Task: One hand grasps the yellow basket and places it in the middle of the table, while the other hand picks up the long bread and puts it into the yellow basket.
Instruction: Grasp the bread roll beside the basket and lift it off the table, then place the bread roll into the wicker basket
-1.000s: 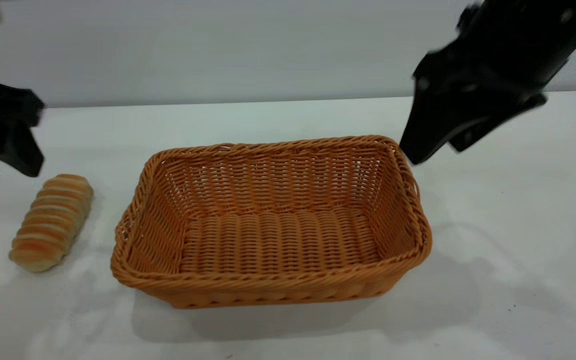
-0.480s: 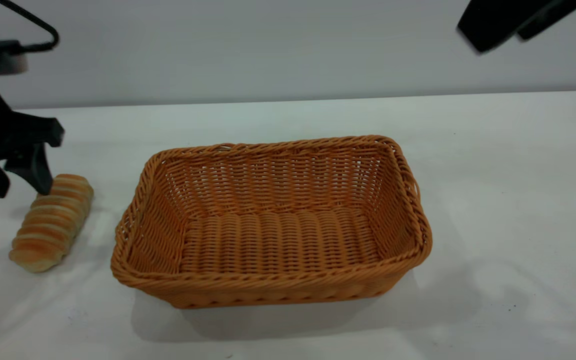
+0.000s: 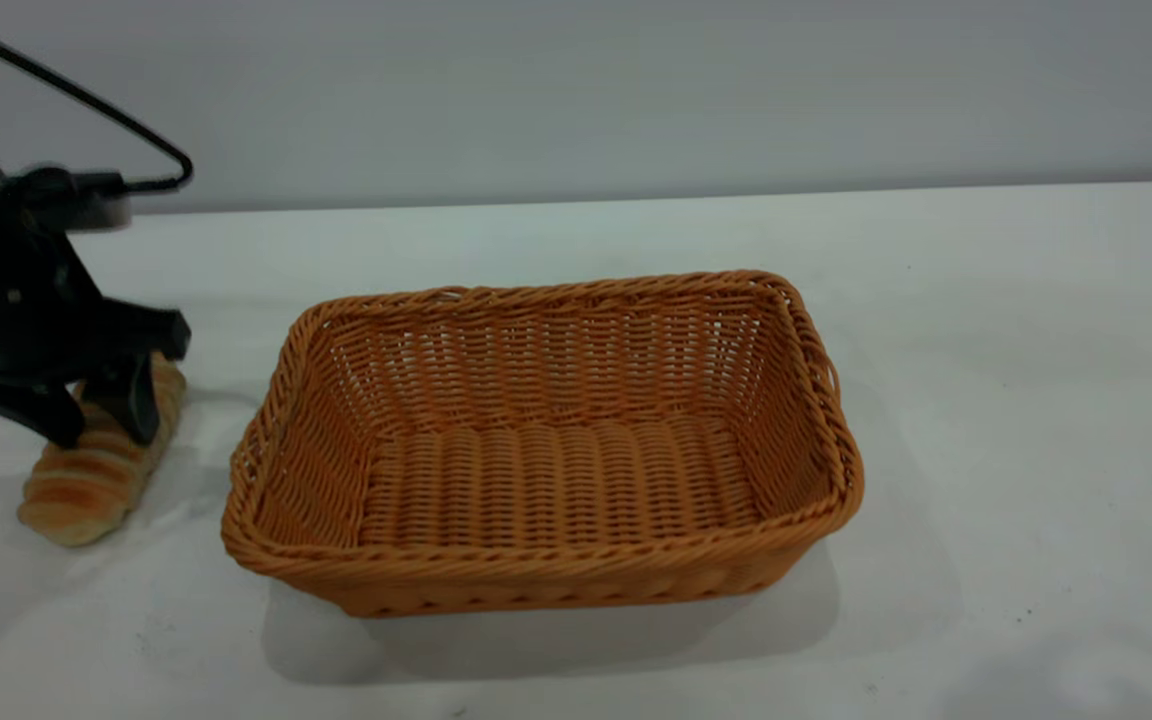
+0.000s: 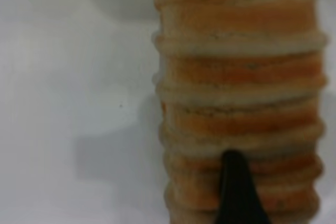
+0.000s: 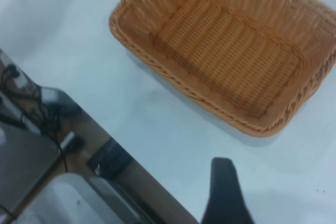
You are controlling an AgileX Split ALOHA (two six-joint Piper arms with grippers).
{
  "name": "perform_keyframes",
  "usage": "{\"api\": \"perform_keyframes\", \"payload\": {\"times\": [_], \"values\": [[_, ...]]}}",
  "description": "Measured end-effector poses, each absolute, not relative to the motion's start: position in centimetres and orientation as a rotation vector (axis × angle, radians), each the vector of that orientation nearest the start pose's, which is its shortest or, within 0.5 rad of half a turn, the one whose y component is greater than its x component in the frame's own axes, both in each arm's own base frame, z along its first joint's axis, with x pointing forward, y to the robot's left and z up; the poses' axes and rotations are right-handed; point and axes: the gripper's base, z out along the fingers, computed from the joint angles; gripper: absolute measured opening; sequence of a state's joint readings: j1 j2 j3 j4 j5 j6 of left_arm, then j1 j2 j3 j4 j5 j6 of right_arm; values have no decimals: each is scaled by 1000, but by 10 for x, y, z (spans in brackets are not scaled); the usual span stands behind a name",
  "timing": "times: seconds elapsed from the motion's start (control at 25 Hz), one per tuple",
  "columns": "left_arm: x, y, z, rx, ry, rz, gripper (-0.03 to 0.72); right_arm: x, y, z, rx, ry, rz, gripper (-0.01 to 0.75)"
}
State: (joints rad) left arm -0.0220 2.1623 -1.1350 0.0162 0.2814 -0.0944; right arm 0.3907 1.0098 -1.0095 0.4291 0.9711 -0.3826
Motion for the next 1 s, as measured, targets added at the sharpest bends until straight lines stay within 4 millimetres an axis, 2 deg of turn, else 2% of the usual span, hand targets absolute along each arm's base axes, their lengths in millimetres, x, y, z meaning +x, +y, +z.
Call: {"api": "perform_keyframes", "payload": {"times": [0.12, 0.2, 0.24, 0.4, 0.44, 0.6, 0.68, 0.84, 0.92, 1.0], "values": [[387, -8, 48, -71, 2803, -14, 490, 144, 94, 374, -759, 2239, 552, 519], [387, -8, 42, -66, 2810, -12, 423, 134, 90, 381, -753, 2203, 553, 519], [387, -8, 41, -65, 2809, -11, 381, 129, 88, 384, -752, 2184, 552, 519], [387, -7, 41, -49, 2809, -3, 114, 115, 81, 392, -747, 2132, 545, 519], [387, -7, 42, -40, 2808, 1, 81, 112, 80, 393, -741, 2126, 547, 519], [386, -6, 54, -16, 2820, 17, 80, 109, 77, 393, -715, 2144, 538, 519], [384, -6, 69, -18, 2820, 21, 80, 109, 76, 392, -715, 2161, 523, 519], [384, -11, 130, -60, 2692, -22, 80, 107, 75, 390, -727, 2187, 516, 519], [381, -24, 164, -54, 2608, -65, 80, 106, 75, 389, -735, 2201, 517, 519], [376, -44, 188, -14, 2547, -113, 80, 105, 75, 388, -743, 2216, 516, 519]]}}
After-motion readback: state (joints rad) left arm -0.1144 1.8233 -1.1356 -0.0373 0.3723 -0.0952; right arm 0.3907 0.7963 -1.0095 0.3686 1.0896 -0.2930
